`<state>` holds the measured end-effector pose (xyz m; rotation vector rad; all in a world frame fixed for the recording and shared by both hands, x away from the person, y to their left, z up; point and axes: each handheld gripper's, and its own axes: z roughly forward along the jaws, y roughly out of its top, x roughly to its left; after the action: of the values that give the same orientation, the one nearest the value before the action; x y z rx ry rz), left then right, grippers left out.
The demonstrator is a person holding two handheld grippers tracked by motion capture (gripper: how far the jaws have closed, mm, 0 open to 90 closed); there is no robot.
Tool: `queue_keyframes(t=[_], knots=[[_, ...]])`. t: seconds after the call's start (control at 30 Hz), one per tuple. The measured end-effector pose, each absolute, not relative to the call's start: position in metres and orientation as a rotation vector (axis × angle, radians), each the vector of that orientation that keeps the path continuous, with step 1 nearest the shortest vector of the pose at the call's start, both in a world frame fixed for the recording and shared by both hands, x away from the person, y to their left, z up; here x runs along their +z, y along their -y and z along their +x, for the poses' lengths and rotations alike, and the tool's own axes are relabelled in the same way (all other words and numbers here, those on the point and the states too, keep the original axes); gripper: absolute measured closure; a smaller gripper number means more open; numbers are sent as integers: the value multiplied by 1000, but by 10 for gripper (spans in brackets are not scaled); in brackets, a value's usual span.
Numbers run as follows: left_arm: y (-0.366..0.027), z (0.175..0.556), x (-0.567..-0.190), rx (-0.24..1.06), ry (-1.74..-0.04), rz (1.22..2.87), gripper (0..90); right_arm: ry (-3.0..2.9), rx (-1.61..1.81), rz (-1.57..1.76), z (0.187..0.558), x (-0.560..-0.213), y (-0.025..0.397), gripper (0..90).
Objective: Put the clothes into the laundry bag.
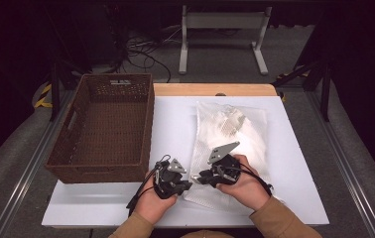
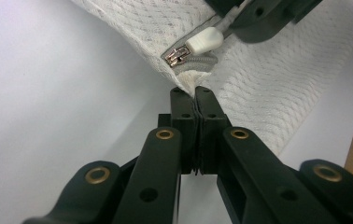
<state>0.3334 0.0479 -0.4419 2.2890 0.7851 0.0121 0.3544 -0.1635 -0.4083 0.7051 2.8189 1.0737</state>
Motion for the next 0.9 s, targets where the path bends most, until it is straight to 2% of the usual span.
queue_keyframes(t=[0.23,0.63,0.9], knots=[[-47,330,-439,40,-772,2288,884,-2851,1079,872,353,-407,174,803],[-47,328,-438,33,-766,2282,885,-2887,1092,924,358,-415,167,774],[-46,328,-438,33,-760,2282,885,-2866,1133,903,357,-409,162,800]])
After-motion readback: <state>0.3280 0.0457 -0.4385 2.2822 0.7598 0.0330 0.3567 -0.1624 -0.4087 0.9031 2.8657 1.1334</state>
